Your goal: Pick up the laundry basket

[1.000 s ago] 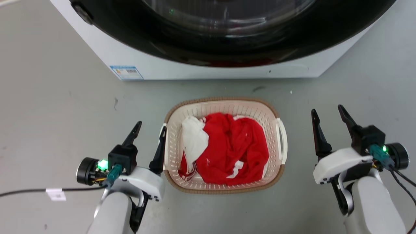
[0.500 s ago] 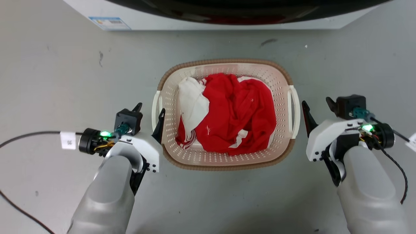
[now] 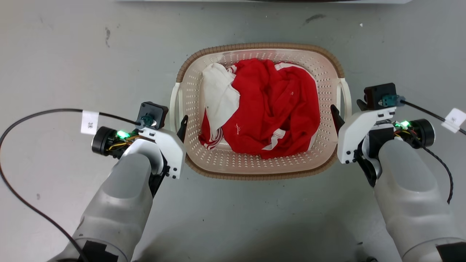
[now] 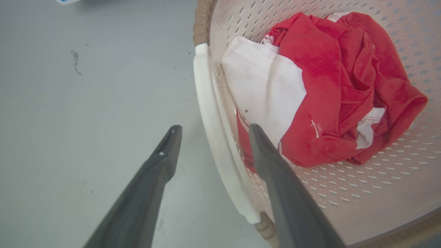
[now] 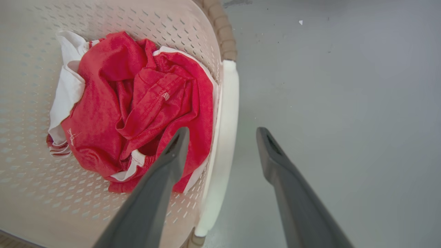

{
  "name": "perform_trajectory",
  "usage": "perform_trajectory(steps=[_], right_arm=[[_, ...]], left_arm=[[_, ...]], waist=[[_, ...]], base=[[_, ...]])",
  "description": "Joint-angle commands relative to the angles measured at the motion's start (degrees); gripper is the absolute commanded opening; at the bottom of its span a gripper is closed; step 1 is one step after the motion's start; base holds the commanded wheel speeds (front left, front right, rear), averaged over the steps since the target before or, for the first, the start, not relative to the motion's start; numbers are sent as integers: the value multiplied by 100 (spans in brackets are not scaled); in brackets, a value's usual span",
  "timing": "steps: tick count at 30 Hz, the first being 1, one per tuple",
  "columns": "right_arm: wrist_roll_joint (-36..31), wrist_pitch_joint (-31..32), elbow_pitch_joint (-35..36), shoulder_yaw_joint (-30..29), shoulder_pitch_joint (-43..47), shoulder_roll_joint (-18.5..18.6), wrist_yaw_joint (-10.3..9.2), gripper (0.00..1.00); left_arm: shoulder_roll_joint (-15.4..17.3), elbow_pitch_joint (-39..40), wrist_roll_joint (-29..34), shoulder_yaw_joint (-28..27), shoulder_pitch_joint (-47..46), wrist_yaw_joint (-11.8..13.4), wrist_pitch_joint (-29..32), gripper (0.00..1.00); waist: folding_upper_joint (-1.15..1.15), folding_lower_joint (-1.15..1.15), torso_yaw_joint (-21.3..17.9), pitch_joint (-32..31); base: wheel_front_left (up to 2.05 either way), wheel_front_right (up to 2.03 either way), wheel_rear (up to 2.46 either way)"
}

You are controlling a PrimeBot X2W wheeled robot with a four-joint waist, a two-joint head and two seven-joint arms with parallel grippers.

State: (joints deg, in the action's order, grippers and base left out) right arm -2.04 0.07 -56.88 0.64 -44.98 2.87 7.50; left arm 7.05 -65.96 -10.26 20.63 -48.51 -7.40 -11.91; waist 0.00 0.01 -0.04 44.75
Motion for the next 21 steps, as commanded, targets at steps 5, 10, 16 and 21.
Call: perform_trajectory(steps=[5,10,16,21], right_arm=[[81,216,-370,139,-396,1,-2,100],[137,455,-677,180,-680,1,-2,100],[118,548,-919,177,-944,1,-2,100],[62,638,-1101,131,-1095,1,-2,100]], left_arm=[[53,-143,-311,414,-313,-4,102,100],[85,-207,-606,830,-522,-4,346,100],[144,-155,-988,1268,-690,-4,532,100],[201,-97,-1319,1603,-733,-4,628,100]], waist=[[0,-1,43,187],[0,-1,67,345],[0,-1,101,516],[0,-1,112,594]], base=[[0,0,0],[0,0,0],[0,0,0],[0,0,0]])
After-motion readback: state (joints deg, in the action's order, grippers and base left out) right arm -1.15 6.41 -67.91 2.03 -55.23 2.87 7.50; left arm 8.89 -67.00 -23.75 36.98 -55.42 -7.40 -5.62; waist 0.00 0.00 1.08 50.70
